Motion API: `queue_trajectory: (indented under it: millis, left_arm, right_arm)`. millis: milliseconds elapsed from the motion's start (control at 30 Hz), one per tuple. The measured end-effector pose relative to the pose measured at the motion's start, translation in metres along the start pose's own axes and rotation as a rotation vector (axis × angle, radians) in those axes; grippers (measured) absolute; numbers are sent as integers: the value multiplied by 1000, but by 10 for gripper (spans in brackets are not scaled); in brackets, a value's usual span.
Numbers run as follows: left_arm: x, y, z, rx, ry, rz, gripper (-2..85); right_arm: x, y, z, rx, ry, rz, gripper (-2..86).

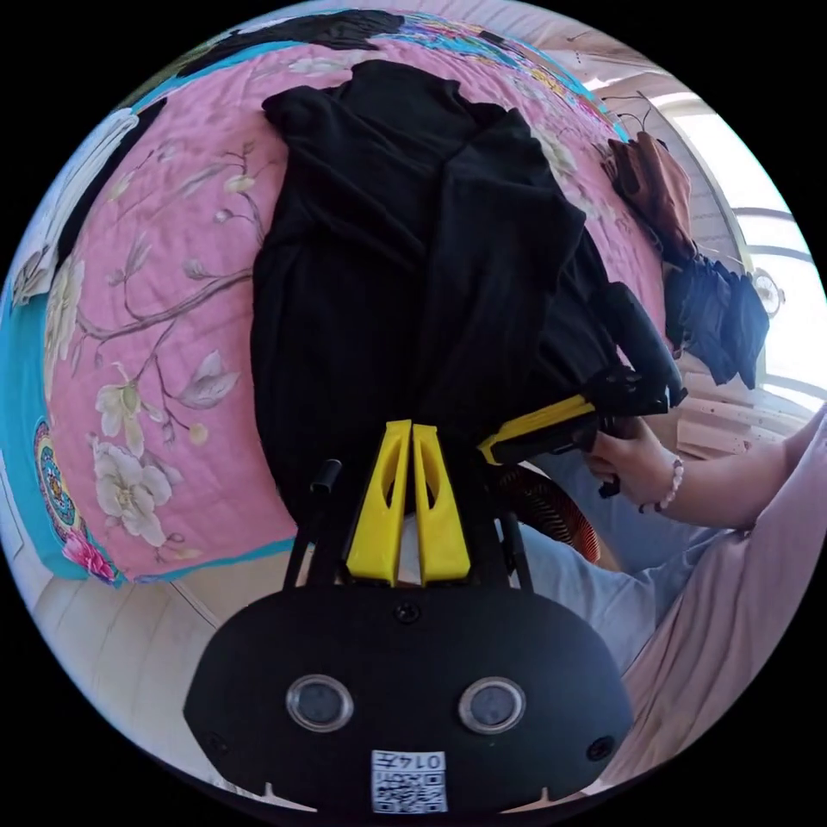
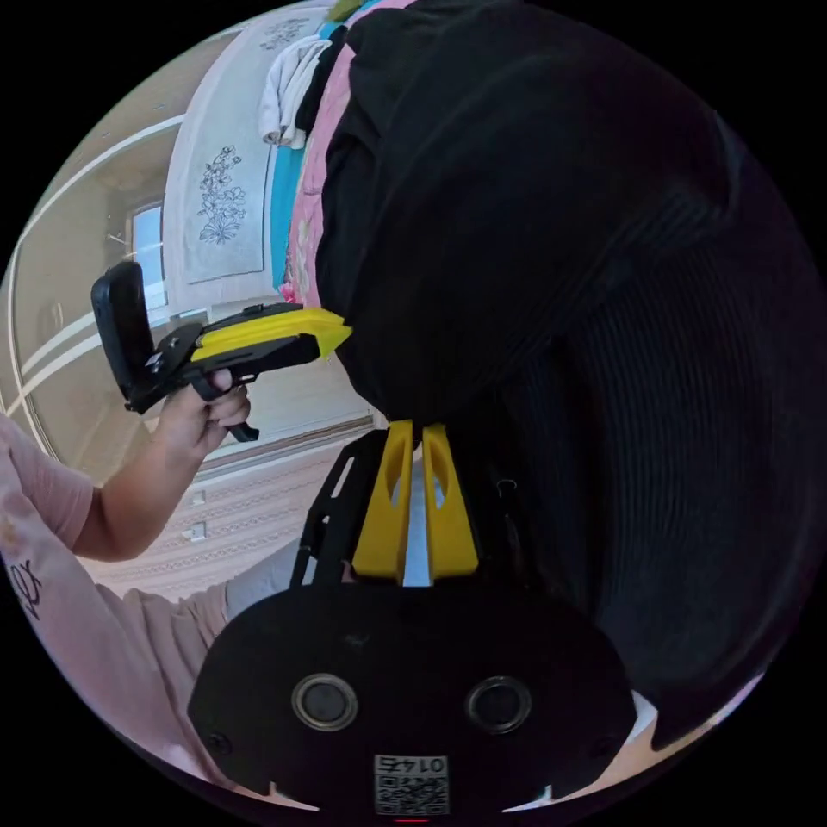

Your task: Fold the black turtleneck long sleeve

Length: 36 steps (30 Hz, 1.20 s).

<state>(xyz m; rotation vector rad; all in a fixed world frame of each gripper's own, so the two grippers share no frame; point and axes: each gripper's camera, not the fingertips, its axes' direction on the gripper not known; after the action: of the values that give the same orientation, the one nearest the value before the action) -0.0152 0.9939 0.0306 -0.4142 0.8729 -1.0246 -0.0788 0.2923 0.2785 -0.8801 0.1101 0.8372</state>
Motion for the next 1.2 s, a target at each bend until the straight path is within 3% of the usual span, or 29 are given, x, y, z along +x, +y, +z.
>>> queue_trajectory:
  millis: [200, 333, 400, 533, 633, 733, 867, 967, 1133, 1200]
  left_arm:
    - [-24, 10, -4, -104, -55, 13, -5]
    - [-40, 20, -34, -71, -71, -33, 12]
    - [-55, 9, -73, 82, -101, -43, 13]
    - [-90, -35, -118, 340, -118, -81, 54]
    - [-129, -86, -133, 461, 33, -122, 87]
    - [-159, -131, -131, 469, 158, -128, 107]
    - [-185, -171, -122, 368, 238, -171, 57]
    - [-195, -188, -120, 243, 266, -157, 0]
    - [-196, -198, -161, 296, 242, -79, -9]
    - [-192, -197, -188, 400, 190, -71, -10]
  right_arm:
    - [-8, 3, 7, -127, -8, -15, 11]
    - [-20, 18, -44, -105, -1, -108, 20]
    - [-26, 17, -86, -19, 44, -147, 26]
    - [-30, -6, -205, 374, 288, -174, 58]
    - [-16, -38, -261, 539, 410, -84, 109]
    - [6, -64, -290, 662, 374, 13, 139]
    - [26, -99, -279, 461, 244, 29, 65]
    - [26, -94, -289, 471, 272, 44, 31]
    - [17, -82, -347, 569, 302, 27, 13]
    - [12, -83, -364, 584, 330, 10, 10]
